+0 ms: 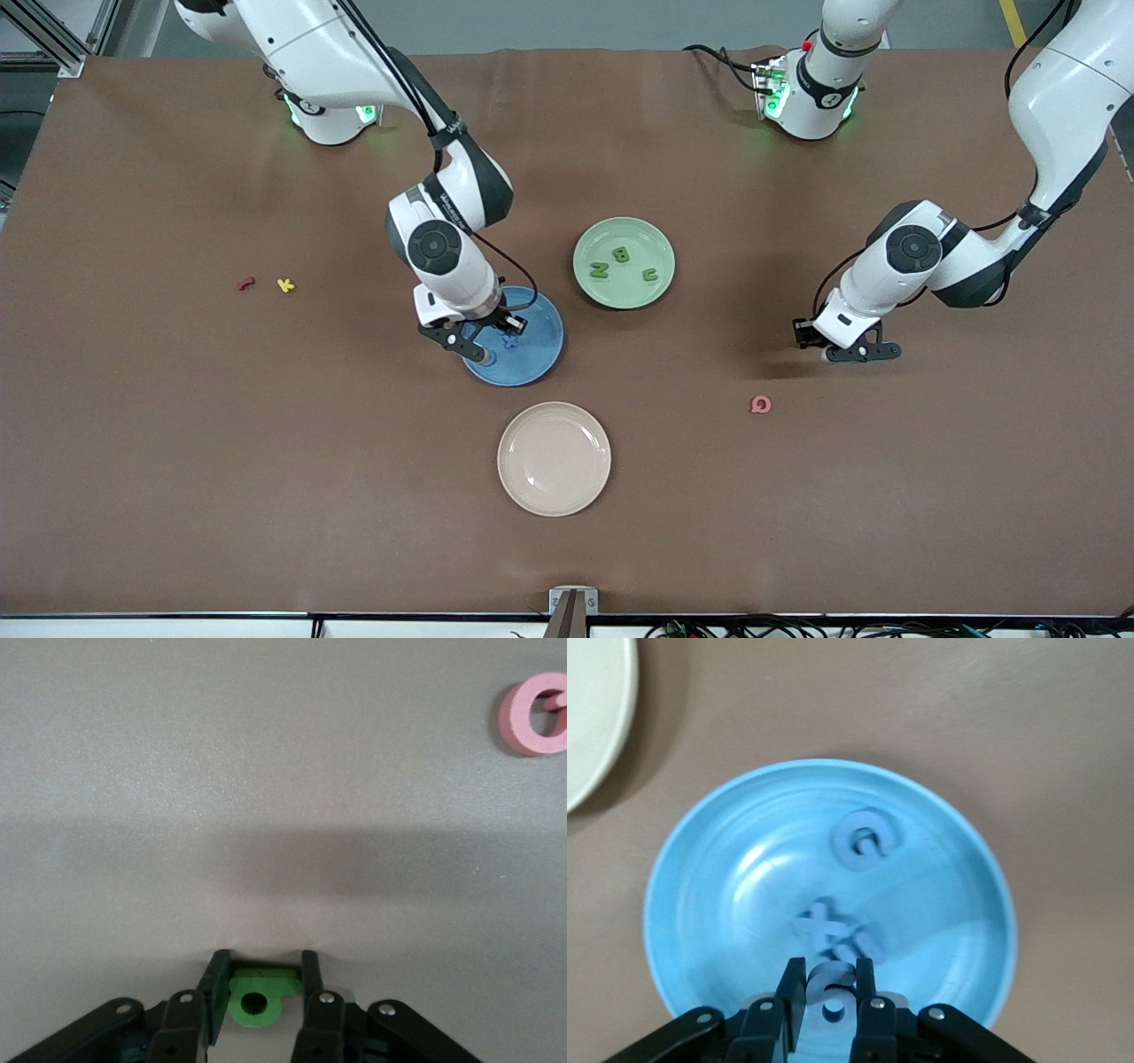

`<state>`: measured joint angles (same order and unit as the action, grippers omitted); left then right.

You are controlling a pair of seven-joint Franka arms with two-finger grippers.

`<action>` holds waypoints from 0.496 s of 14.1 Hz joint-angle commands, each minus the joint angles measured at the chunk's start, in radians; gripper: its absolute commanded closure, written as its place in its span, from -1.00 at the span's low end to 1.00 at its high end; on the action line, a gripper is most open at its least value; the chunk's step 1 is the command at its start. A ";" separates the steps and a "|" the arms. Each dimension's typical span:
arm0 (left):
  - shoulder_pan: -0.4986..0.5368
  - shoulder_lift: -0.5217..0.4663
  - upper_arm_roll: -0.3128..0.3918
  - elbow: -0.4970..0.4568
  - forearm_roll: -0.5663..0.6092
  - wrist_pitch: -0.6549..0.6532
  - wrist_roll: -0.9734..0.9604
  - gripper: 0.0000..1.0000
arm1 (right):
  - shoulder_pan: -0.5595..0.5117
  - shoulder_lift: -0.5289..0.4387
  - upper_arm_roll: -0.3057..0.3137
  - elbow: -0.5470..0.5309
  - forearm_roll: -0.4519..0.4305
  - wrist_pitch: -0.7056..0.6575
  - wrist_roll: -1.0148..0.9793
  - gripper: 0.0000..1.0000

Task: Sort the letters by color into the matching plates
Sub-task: 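Carry the blue 6 over the blue plate with the right gripper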

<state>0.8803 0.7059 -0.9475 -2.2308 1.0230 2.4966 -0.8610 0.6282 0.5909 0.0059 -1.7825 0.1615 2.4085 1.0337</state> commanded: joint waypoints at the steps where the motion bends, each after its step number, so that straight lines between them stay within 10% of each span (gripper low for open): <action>1: -0.007 -0.003 -0.028 -0.013 0.023 0.002 -0.053 0.51 | 0.027 0.072 -0.011 0.115 0.023 -0.023 0.061 1.00; 7: -0.015 -0.003 -0.180 -0.036 0.012 -0.103 -0.239 0.51 | 0.045 0.139 -0.011 0.218 0.020 -0.057 0.115 1.00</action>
<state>0.8651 0.7115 -1.0757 -2.2535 1.0230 2.4330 -1.0275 0.6565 0.6890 0.0059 -1.6266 0.1621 2.3730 1.1249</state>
